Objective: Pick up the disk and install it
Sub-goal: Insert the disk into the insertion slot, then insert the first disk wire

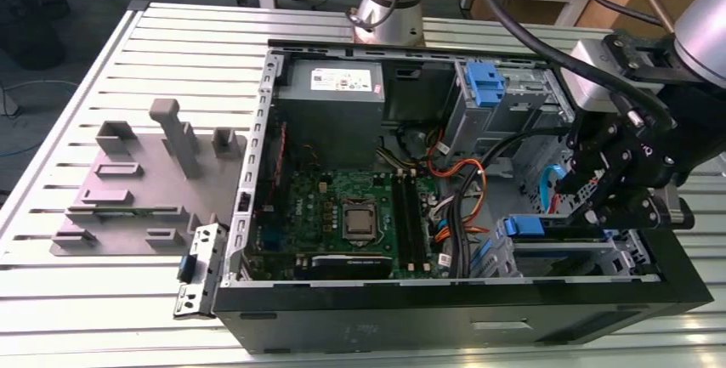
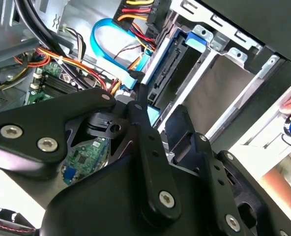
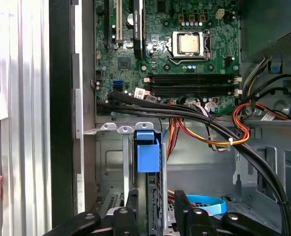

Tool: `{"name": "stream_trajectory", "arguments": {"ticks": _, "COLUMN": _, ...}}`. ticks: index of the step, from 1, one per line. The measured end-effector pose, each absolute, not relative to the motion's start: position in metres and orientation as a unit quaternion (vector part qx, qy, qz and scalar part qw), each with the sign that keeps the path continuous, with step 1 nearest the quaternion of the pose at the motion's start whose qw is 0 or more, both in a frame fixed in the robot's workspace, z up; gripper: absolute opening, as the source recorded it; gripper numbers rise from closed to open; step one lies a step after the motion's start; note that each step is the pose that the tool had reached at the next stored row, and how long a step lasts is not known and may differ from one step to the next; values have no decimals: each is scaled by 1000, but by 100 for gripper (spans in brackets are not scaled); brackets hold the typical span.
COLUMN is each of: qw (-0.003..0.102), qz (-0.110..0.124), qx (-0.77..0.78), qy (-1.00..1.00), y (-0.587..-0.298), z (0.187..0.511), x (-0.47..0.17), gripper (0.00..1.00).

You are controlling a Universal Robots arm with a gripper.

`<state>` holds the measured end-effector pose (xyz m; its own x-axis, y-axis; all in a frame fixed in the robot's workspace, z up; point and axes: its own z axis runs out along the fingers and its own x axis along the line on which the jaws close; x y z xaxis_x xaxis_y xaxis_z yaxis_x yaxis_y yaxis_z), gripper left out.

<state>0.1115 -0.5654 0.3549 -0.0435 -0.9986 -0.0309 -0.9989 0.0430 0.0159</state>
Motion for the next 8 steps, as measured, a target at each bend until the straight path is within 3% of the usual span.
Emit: {"name": "stream_trajectory", "arguments": {"ticks": 8, "qw": 6, "qz": 16, "qx": -692, "qy": 722, "y": -564, "z": 355, "x": 117, "gripper": 42}}
